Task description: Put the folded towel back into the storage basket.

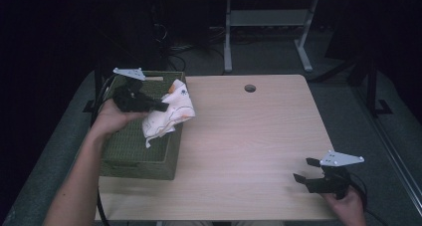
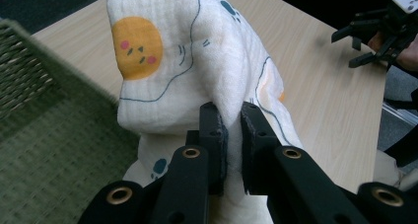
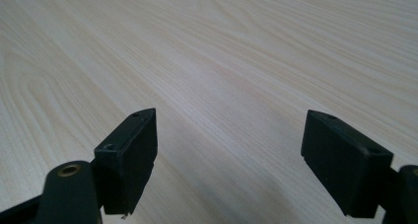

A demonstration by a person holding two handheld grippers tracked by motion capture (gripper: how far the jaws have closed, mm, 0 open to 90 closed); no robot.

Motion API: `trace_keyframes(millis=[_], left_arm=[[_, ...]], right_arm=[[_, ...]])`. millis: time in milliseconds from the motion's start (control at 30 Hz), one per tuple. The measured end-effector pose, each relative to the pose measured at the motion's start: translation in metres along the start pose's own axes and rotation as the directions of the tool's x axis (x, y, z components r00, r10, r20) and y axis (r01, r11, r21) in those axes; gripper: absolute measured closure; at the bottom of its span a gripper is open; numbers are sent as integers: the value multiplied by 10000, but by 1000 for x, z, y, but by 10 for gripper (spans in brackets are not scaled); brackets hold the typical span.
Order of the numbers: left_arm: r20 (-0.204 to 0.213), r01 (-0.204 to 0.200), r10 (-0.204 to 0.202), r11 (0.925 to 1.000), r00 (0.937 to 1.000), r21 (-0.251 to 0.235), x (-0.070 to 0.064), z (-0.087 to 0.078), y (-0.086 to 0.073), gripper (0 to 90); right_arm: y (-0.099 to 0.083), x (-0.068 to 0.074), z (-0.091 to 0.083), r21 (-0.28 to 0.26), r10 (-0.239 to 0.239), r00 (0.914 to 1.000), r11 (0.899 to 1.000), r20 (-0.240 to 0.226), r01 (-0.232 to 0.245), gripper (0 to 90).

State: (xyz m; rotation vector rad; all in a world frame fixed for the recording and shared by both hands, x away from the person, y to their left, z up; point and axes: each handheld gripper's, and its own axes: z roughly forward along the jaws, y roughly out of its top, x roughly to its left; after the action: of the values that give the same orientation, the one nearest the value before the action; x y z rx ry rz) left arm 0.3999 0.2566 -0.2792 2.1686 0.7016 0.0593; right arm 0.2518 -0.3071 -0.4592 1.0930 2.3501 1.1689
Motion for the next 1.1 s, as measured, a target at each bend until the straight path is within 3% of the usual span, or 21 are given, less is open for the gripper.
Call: trace_keyframes(millis=[533, 1100], left_arm=[[-364, 295, -294, 9996, 9989, 18, 31, -33, -33, 818], [-470, 605, -590, 9977, 9972, 313, 52, -38, -59, 814]], right_arm=[[2, -1, 1, 6, 193, 9997, 9998, 151, -193, 213], [0, 0, 5, 204, 222, 9996, 9995, 171, -226, 210]])
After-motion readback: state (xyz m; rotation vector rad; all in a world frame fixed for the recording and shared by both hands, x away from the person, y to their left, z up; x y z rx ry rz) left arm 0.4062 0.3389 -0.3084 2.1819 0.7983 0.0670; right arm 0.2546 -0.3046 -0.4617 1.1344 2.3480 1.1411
